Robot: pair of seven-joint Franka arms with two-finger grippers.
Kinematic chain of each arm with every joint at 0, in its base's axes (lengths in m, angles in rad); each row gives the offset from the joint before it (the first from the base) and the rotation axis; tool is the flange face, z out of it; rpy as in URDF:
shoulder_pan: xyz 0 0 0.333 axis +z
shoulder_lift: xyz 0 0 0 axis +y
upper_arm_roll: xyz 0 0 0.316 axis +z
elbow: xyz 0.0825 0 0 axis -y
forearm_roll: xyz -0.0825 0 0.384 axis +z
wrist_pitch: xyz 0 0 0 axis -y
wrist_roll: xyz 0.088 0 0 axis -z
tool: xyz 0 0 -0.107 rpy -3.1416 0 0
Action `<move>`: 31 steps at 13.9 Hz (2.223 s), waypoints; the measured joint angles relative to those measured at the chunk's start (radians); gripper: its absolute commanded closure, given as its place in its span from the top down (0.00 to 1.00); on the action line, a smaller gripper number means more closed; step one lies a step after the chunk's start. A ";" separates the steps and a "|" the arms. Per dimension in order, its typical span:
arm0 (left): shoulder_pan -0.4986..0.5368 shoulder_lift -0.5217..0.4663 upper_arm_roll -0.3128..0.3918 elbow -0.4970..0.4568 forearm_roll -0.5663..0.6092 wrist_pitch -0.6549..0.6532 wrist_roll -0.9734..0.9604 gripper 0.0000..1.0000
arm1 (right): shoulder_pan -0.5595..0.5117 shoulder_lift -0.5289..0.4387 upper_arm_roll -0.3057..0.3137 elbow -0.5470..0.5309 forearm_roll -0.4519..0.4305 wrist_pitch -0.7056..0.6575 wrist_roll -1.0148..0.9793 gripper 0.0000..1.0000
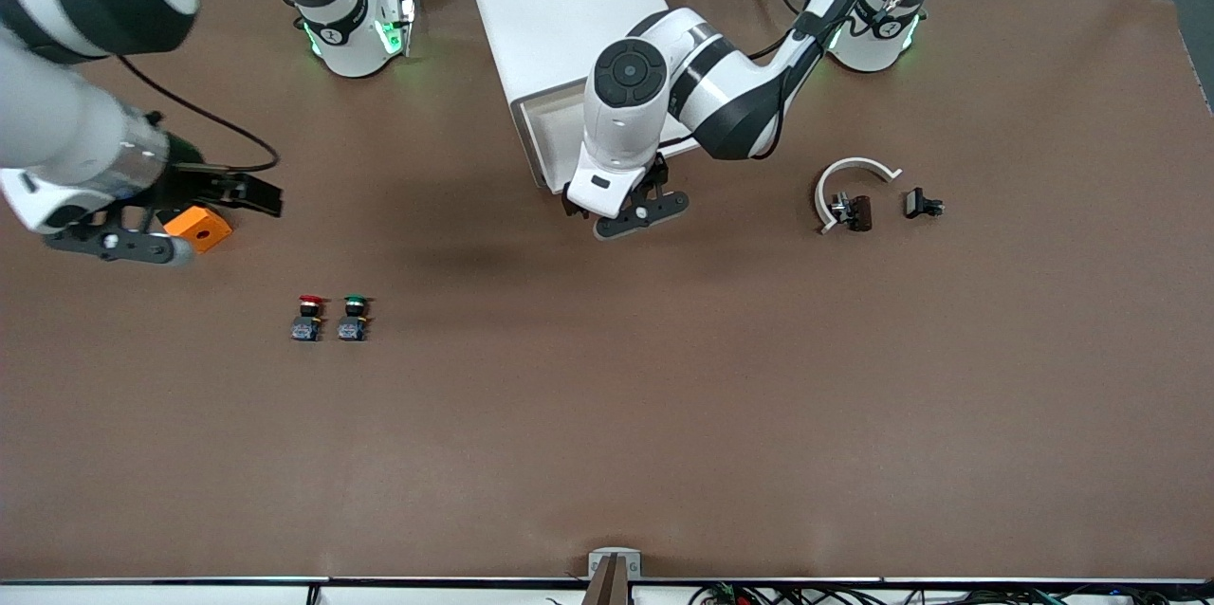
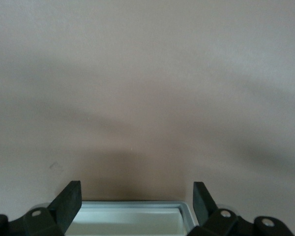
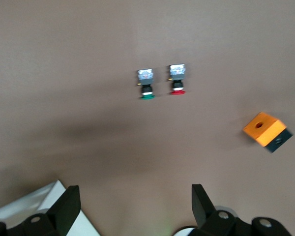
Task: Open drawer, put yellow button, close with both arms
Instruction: 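Push the drawer closed with the left gripper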
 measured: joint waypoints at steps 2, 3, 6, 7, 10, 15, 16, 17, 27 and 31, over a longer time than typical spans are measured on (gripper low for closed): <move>-0.001 0.000 -0.017 -0.013 0.000 0.000 -0.017 1.00 | -0.061 -0.003 0.000 0.024 0.000 -0.033 -0.096 1.00; -0.003 0.000 -0.023 -0.016 0.000 0.001 -0.028 1.00 | -0.089 -0.005 0.000 0.038 0.000 -0.050 -0.133 1.00; -0.006 0.000 -0.046 -0.021 0.000 0.001 -0.049 1.00 | -0.153 -0.011 0.001 0.056 -0.001 -0.097 -0.183 1.00; -0.008 0.000 -0.053 -0.022 0.000 0.001 -0.062 1.00 | -0.165 -0.013 0.001 0.056 -0.001 -0.102 -0.190 1.00; -0.027 0.000 -0.064 -0.029 0.000 0.000 -0.106 1.00 | -0.173 -0.015 0.003 0.056 -0.034 -0.104 -0.231 1.00; -0.057 0.000 -0.081 -0.045 -0.011 -0.001 -0.152 1.00 | -0.173 -0.015 0.007 0.074 -0.076 -0.103 -0.259 1.00; -0.057 0.000 -0.088 -0.049 -0.021 -0.001 -0.154 1.00 | -0.173 -0.015 0.007 0.079 -0.077 -0.103 -0.259 1.00; -0.057 0.000 -0.092 -0.053 -0.036 -0.001 -0.156 1.00 | -0.173 -0.015 0.007 0.082 -0.079 -0.103 -0.259 1.00; -0.052 0.000 -0.099 -0.066 -0.197 -0.022 -0.166 1.00 | -0.192 -0.015 0.007 0.149 -0.085 -0.105 -0.259 1.00; -0.041 0.001 -0.098 -0.066 -0.198 -0.023 -0.167 1.00 | -0.196 -0.017 0.007 0.155 -0.082 -0.115 -0.259 1.00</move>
